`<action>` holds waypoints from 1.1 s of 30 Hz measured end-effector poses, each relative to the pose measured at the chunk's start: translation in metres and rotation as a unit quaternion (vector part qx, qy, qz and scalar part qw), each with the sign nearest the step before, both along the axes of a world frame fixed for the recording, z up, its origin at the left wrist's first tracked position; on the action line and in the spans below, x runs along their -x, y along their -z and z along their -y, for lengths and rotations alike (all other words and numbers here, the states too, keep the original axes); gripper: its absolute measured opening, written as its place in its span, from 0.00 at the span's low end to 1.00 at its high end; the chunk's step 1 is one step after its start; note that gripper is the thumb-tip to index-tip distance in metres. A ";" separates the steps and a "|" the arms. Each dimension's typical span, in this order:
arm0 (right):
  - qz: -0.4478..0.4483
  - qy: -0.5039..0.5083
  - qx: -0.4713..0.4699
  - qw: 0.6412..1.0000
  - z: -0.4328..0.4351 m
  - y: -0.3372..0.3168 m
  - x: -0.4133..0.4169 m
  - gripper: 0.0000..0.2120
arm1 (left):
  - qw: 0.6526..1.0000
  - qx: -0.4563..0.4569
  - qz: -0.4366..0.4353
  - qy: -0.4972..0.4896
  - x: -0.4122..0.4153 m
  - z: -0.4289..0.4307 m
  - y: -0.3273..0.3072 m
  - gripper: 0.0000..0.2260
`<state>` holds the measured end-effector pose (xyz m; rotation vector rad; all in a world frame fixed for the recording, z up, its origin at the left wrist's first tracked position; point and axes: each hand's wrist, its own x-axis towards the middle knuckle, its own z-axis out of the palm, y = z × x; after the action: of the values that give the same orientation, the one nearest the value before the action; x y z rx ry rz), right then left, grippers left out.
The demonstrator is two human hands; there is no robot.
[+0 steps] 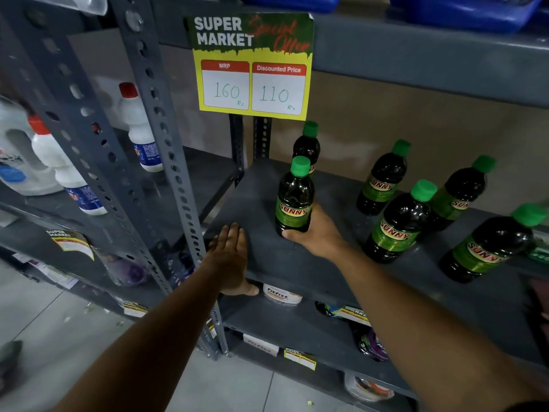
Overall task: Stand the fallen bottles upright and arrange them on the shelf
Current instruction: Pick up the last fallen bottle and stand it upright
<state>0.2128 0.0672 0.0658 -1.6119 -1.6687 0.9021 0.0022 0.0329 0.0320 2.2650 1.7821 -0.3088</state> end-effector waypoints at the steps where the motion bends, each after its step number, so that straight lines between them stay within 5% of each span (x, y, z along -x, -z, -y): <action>1: 0.006 0.002 0.000 1.000 0.002 0.002 -0.001 0.36 | 1.000 -0.003 0.004 -0.002 0.000 0.000 0.000 0.59; 33: 0.001 -0.038 -0.019 0.999 0.074 0.016 0.022 0.33 | 1.000 -0.021 0.003 -0.014 -0.001 -0.003 0.007 0.58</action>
<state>0.1903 -0.0067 0.0502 -1.5330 -1.7478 0.9013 0.0027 0.0357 0.0250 2.2642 1.8321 -0.2620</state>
